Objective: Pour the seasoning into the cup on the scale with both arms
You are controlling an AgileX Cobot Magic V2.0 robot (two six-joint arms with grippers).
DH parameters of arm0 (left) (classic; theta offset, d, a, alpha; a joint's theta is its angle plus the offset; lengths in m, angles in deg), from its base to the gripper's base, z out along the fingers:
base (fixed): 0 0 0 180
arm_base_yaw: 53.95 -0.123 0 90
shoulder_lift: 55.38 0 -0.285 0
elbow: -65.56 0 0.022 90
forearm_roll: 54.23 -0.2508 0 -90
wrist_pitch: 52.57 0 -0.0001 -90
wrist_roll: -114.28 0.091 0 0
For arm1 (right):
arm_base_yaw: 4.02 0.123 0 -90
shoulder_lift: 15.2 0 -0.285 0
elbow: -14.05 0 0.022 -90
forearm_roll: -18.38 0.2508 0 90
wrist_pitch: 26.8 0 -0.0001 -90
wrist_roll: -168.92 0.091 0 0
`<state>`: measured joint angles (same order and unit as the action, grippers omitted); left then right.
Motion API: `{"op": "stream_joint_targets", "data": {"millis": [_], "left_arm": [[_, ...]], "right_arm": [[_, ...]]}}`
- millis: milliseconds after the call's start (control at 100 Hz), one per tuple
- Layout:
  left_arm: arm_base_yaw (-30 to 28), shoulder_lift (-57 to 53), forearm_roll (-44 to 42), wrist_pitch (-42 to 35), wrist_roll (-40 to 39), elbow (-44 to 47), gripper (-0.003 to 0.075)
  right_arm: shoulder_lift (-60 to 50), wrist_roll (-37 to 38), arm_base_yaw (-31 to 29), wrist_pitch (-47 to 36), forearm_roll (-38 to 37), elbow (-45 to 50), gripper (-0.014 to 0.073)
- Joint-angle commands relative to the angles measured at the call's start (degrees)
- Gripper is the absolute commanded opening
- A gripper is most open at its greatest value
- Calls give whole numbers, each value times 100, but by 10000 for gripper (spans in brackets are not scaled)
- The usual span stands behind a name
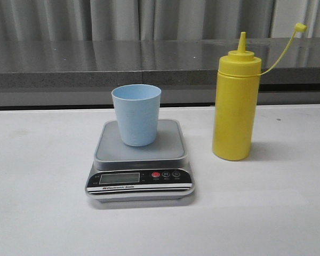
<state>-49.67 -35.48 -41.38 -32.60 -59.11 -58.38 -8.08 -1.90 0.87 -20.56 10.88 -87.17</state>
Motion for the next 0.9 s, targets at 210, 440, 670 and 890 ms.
{"op": "stream_joint_targets", "data": {"millis": [210, 440, 670, 890], "left_arm": [[-18, -205, 84, -56, -44, -74, 638], [-18, -205, 84, -132, -44, -49, 410], [-18, -205, -128, -141, -44, -49, -3], [-18, -205, -138, -144, -44, -49, -20]], "right_arm": [[-113, -24, -38, -473, -4, -120, -69], [-113, -24, -38, -473, -4, -120, -69], [-113, -24, -38, -473, -4, -120, -69], [-113, -24, -38, -488, -4, -120, -69]]}}
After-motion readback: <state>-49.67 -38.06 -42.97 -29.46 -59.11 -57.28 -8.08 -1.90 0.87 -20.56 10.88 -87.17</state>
